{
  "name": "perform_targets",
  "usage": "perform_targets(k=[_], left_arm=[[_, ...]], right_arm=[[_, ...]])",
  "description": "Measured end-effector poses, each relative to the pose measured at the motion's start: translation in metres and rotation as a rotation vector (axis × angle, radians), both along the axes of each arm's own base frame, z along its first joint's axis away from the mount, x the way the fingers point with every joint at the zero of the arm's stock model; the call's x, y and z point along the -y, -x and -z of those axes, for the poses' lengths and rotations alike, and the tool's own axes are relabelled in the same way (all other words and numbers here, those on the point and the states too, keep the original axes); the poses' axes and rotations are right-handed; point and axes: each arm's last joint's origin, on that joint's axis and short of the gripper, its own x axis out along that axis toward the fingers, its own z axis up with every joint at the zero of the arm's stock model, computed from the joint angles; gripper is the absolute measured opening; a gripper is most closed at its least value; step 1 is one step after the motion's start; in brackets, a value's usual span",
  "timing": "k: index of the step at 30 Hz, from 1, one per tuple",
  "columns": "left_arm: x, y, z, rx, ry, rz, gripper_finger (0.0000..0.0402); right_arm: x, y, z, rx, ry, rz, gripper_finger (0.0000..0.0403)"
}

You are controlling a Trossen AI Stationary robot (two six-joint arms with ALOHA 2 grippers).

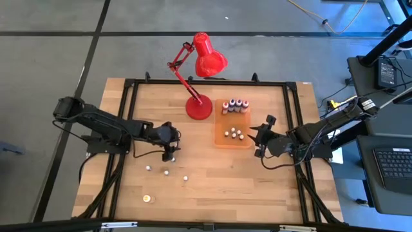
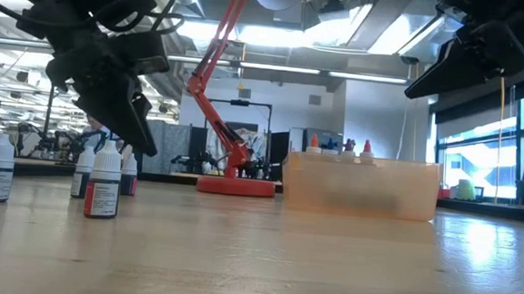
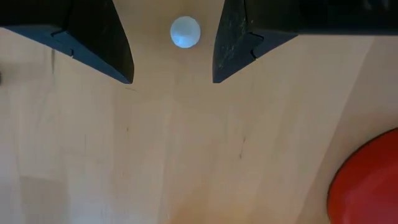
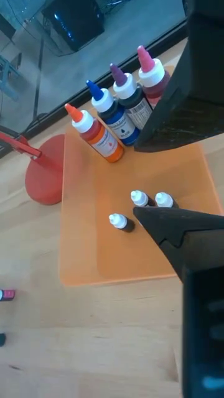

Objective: Pick & Place food coloring
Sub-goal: Put the small pink food coloring bottle into the orange bin

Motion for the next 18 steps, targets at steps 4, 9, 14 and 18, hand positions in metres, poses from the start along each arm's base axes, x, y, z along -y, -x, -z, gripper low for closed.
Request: perform_targets(k=[4,9,14,18], left_arm=[[-0.0003,0.0024,0.0021,-0.032,0.005,-0.012,0.0214],[-0.0009,0.0085,0.0068,-0.106,0.043,-0.074,0.0212],[-0.001,0.0076,0.0061,-0.09,0.078,-0.122,0.0214],[-0.0008,0.0074,0.0059,-0.086,0.084,-0.129,0.0212]], right_arm=[[0.0,0.0,0.0,0.0,0.0,0.0,0.0155],[0.0,0.0,-0.0001,0.0,0.0,-0.001,0.0155],[0.0,0.0,-0.0001,-0.001,0.001,-0.002,0.0155],[0.0,0.0,-0.0001,-0.002,0.002,-0.003,0.0155]])
